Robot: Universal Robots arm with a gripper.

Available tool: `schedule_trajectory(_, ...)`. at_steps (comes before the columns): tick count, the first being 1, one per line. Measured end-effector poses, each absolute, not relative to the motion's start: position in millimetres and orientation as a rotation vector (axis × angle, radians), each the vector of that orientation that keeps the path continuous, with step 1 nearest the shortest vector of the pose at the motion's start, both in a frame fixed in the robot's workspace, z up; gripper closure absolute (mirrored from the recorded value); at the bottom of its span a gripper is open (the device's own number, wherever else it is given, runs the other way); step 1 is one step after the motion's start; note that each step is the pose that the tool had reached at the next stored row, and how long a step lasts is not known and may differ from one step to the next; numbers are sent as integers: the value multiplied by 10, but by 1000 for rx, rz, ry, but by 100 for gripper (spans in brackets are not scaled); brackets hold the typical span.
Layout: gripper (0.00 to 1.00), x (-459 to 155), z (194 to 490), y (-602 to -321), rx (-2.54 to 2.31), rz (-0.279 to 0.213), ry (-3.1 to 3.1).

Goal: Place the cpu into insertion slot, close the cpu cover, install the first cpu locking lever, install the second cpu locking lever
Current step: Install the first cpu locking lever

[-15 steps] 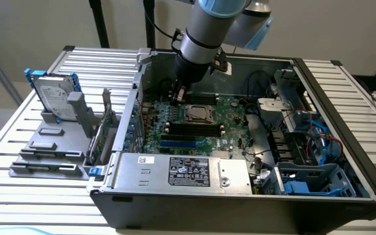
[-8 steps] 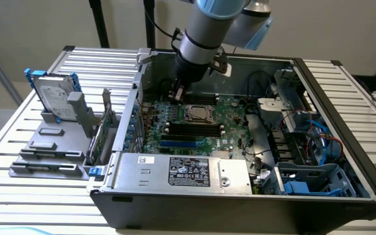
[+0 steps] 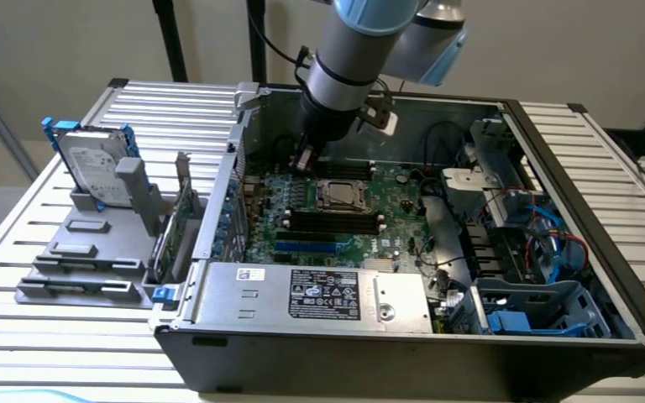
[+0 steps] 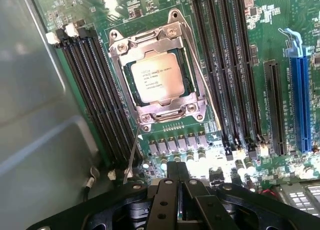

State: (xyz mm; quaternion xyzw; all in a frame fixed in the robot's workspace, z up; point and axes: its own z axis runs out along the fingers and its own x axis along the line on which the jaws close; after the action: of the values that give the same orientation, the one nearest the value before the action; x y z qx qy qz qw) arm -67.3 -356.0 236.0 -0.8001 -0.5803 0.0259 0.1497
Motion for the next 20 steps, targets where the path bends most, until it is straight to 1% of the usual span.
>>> schedule_trajectory(4, 89, -680, 2362, -3561, -2327, 63, -1613)
schedule_trajectory(11, 89, -755, 2402, -3572, -2308, 29, -1567)
schedule_trajectory(20, 89, -883, 2405, -3575, -2321, 10, -1525)
